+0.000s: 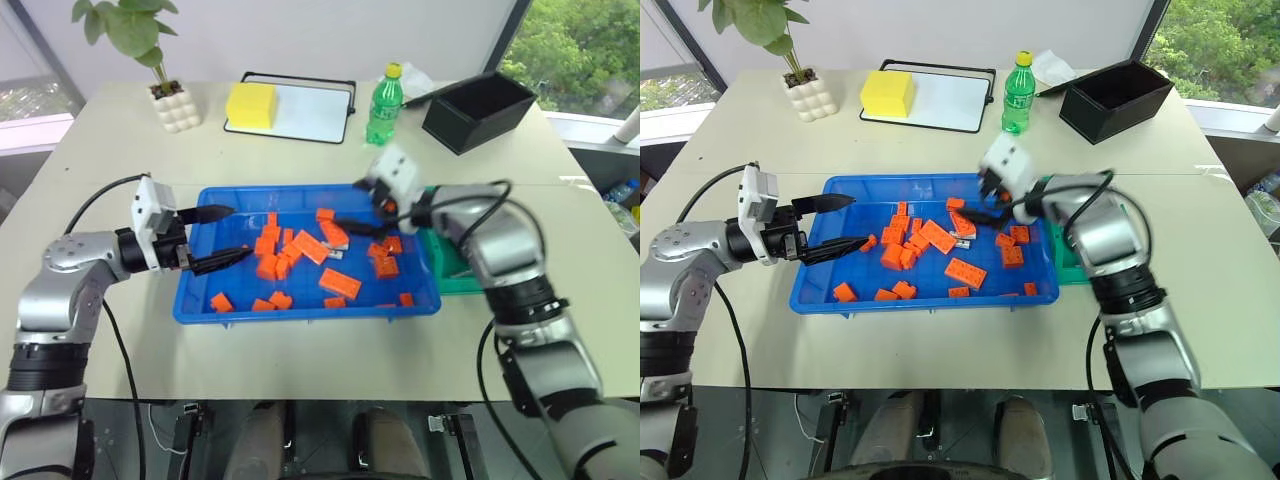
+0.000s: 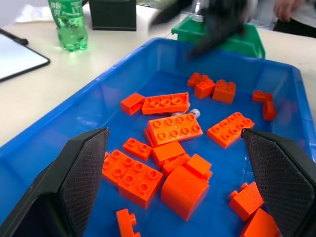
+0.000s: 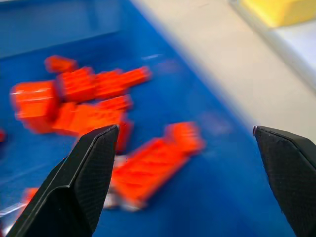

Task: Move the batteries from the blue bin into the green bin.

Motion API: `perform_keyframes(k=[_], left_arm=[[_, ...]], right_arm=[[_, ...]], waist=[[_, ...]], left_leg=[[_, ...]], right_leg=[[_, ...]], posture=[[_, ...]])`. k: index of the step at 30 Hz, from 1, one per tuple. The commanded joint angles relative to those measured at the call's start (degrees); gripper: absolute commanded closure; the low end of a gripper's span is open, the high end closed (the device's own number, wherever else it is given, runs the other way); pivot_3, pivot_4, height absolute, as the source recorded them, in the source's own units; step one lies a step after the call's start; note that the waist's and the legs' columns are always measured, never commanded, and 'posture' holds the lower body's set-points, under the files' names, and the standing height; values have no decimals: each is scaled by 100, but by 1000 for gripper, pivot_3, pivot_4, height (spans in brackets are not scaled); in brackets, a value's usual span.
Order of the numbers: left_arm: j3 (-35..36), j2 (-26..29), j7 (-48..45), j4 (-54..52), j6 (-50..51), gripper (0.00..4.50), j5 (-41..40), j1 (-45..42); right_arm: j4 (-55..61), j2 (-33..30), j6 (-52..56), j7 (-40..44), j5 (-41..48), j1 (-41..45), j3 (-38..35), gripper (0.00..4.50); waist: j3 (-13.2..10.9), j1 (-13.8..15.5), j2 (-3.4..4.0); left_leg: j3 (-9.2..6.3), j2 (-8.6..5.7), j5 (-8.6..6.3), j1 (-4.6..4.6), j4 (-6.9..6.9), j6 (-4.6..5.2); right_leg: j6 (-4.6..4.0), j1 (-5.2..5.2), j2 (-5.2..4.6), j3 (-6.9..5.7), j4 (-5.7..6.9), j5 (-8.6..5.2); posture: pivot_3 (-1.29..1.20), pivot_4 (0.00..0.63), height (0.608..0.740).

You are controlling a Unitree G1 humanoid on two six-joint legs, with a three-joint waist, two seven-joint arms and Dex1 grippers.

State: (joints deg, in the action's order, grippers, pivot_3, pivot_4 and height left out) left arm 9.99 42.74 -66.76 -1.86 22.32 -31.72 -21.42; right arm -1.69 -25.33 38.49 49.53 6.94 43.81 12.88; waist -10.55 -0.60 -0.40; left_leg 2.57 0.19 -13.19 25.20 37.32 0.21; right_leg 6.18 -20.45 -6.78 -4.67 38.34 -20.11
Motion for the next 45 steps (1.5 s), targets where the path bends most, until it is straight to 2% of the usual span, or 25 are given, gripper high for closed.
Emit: perform_keyframes(k=[1, 7, 14, 22, 33, 36, 41, 45], left_arm=[[373, 171, 190, -496, 135, 0, -200, 220], [646, 175, 516, -896, 312, 0, -383, 597], [633, 15, 889, -1207, 393, 0, -528, 768], [624, -58, 1081, -1307, 426, 0, -580, 763], [679, -60, 1270, -1443, 426, 0, -647, 905], [684, -60, 1312, -1462, 421, 0, -654, 915], [677, -52, 1352, -1450, 394, 0, -656, 917], [637, -72, 1377, -1413, 363, 0, -636, 898]], right_arm=[[568, 91, 90, -167, 1, -161, 125, 35], [879, 291, 277, -330, 55, -394, 380, 35], [809, 477, 10, -432, -78, -406, 703, 35], [46, 470, -866, -391, -564, -260, 1155, 35], [-685, 726, -1256, -382, -755, -70, 1081, 35], [-691, 721, -1276, -350, -795, -80, 1092, 830], [-626, 751, -1240, -354, -816, -40, 1037, 3234], [-509, 762, -1225, -368, -817, 52, 975, 3234]], waist=[[0, -16, 1], [0, -20, 0], [0, -14, 0], [0, -20, 0], [0, -24, 0], [0, -21, 0], [0, -26, 0], [0, -26, 0]], left_leg=[[0, 1, 0, 0, -1, 0], [0, 3, 0, -1, -1, 0], [-2, 2, 0, -1, -1, 0], [0, 2, 0, -2, -1, 0], [-1, 2, 0, -2, -1, -1], [-2, 2, 0, -2, -1, -1], [-2, 3, 0, -2, -1, -1], [-1, 3, 0, -2, -1, -1]], right_leg=[[0, 0, 0, 0, 0, 0], [0, -3, 2, 1, 2, 0], [0, -2, 2, 1, 3, 0], [0, -4, 2, 1, 4, 0], [0, -3, 2, 1, 4, 0], [0, -3, 2, 1, 4, 0], [0, -3, 2, 1, 5, 0], [0, -4, 2, 1, 4, 0]], posture=[[0, 150, 739], [0, 150, 739], [0, 150, 739], [0, 150, 739], [0, 150, 739], [0, 150, 739], [0, 150, 739], [0, 150, 739]])
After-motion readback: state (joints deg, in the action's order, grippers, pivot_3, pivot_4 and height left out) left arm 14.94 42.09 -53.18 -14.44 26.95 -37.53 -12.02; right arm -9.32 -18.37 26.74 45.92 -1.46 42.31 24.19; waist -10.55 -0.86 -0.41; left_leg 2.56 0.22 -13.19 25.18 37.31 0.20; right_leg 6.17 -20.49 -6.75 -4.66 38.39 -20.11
